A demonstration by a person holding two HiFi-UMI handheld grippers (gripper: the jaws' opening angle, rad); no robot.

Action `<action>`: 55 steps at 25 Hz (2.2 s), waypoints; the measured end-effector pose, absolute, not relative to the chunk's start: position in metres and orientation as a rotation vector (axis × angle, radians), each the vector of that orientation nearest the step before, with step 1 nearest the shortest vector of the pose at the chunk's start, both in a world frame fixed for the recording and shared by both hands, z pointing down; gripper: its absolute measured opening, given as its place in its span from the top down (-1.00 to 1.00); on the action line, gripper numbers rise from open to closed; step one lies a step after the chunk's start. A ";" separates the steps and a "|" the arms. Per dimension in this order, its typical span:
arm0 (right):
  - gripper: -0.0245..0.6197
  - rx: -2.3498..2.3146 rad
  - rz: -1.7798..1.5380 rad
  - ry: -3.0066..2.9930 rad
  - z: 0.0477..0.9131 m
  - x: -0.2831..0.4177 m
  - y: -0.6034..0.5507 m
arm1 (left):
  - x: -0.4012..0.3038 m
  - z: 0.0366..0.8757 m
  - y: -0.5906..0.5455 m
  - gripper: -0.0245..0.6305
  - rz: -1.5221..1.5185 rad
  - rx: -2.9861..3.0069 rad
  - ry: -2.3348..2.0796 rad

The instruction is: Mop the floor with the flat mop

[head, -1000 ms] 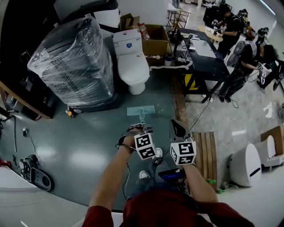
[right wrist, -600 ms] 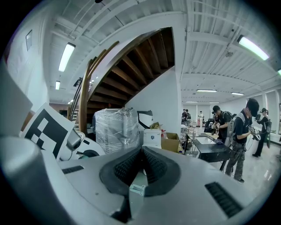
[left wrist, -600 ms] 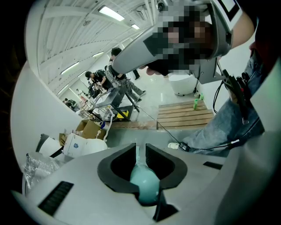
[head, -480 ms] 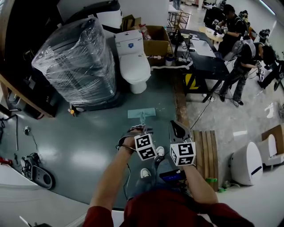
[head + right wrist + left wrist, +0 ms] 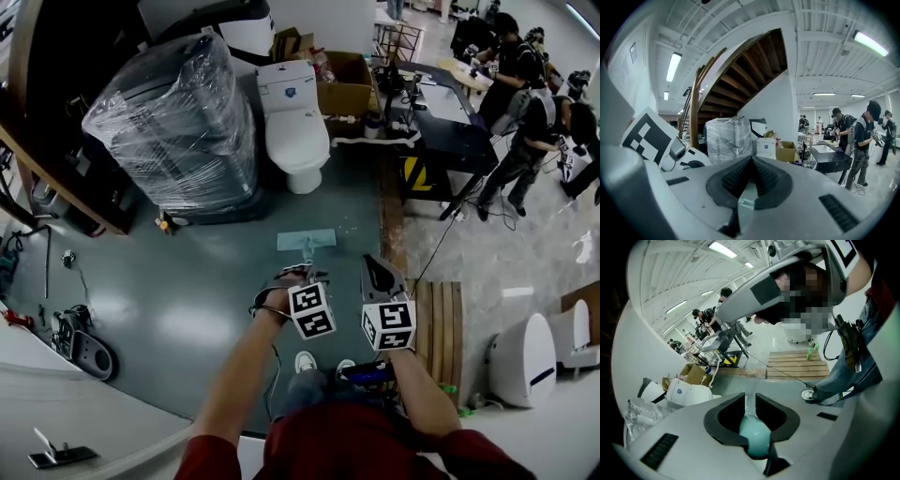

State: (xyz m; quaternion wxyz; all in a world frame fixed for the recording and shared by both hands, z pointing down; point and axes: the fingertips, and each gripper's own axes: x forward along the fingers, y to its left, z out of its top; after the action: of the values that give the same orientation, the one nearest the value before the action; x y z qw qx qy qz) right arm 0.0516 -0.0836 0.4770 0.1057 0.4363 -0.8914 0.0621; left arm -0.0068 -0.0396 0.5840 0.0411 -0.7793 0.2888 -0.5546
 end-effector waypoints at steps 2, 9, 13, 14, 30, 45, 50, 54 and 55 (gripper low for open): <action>0.87 1.279 0.185 -2.632 0.478 0.060 -0.083 | 0.000 0.585 -0.039 0.69 -1.704 -2.388 0.894; 0.87 1.277 0.230 -2.617 0.494 0.100 -0.076 | 0.031 0.593 -0.022 0.69 -1.737 -2.382 0.894; 0.87 1.273 0.226 -2.632 0.491 0.108 -0.072 | 0.039 0.592 -0.014 0.69 -1.746 -2.384 0.901; 0.87 1.272 0.227 -2.637 0.490 0.110 -0.072 | 0.042 0.592 -0.013 0.69 -1.749 -2.386 0.903; 0.87 1.255 0.243 -2.637 0.495 0.129 -0.027 | 0.069 0.594 0.052 0.69 -1.769 -2.406 0.885; 0.87 1.322 0.217 -2.599 0.483 0.111 0.000 | 0.042 0.596 0.086 0.69 -1.737 -2.409 0.875; 0.87 1.315 0.207 -2.612 0.478 0.097 0.000 | 0.032 0.592 0.085 0.69 -1.727 -2.418 0.892; 0.87 1.316 0.208 -2.609 0.480 0.092 -0.003 | 0.033 0.592 0.079 0.69 -1.723 -2.415 0.880; 0.87 1.312 0.209 -2.610 0.481 0.090 -0.002 | 0.032 0.592 0.079 0.70 -1.726 -2.411 0.877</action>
State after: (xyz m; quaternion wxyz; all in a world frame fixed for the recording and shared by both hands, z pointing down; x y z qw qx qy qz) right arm 0.0899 -0.0020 0.4810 0.1065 0.4453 -0.8862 0.0710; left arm 0.0318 0.0789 0.5924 0.0246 -0.7796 0.2837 -0.5578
